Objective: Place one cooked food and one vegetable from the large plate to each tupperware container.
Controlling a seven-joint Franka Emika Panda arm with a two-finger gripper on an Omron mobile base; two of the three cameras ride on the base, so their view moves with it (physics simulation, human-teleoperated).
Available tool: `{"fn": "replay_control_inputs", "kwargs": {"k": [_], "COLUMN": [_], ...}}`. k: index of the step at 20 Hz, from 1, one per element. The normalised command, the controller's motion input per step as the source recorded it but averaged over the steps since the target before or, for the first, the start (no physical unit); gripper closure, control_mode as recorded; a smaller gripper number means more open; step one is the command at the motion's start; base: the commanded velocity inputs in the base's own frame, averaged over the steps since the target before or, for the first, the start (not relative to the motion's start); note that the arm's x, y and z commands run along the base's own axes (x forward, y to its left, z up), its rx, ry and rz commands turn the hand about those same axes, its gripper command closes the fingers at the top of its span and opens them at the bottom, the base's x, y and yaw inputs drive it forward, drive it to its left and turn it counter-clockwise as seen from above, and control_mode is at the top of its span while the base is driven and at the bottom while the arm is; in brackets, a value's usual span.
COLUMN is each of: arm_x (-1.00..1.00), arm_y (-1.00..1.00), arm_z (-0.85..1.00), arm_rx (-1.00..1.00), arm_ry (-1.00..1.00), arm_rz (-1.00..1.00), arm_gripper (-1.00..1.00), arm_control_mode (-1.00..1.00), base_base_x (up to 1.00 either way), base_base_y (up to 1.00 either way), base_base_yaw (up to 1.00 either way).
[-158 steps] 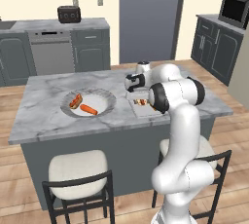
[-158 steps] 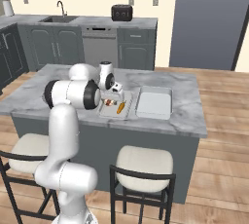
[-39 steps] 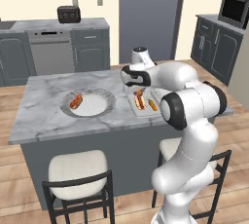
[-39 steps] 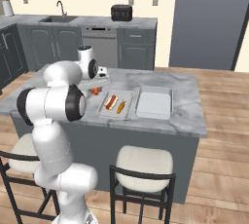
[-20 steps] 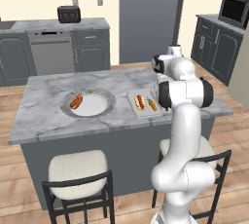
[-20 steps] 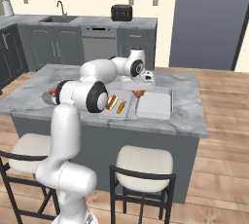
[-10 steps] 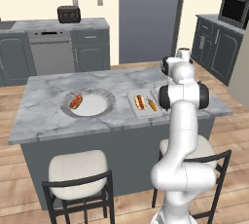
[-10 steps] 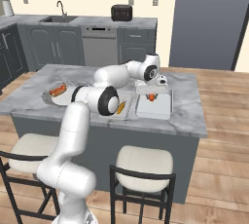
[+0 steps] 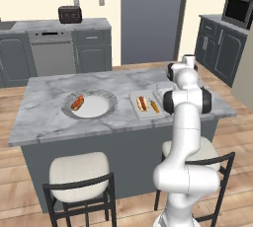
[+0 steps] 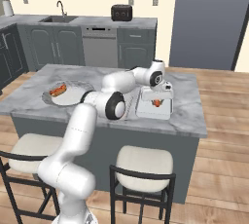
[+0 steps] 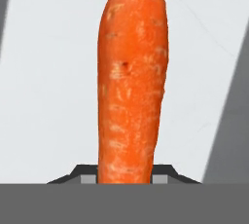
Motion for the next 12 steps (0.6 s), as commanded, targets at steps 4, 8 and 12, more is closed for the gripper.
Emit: {"fn": "replay_control_inputs", "kwargs": {"k": [4,8,12], "arm_x": [0.0,0.0,-0.01], "arm_y": [-0.09,-0.02,0.0], "arm_z": [-0.13,0.0,0.0], "arm_rx": [0.0,0.0,0.0], "arm_ry": [0.0,0.0,0.0], "arm_rz": [0.0,0.0,0.0], "arm_gripper": [1.0,-1.0,-1.0], "arm_control_mode": [-1.0,-1.0,-1.0], "base_base_x": [0.0,0.0,0.0], "base_base_y": [0.0,0.0,0.0], "base_base_yaw": [0.0,0.0,0.0]}}
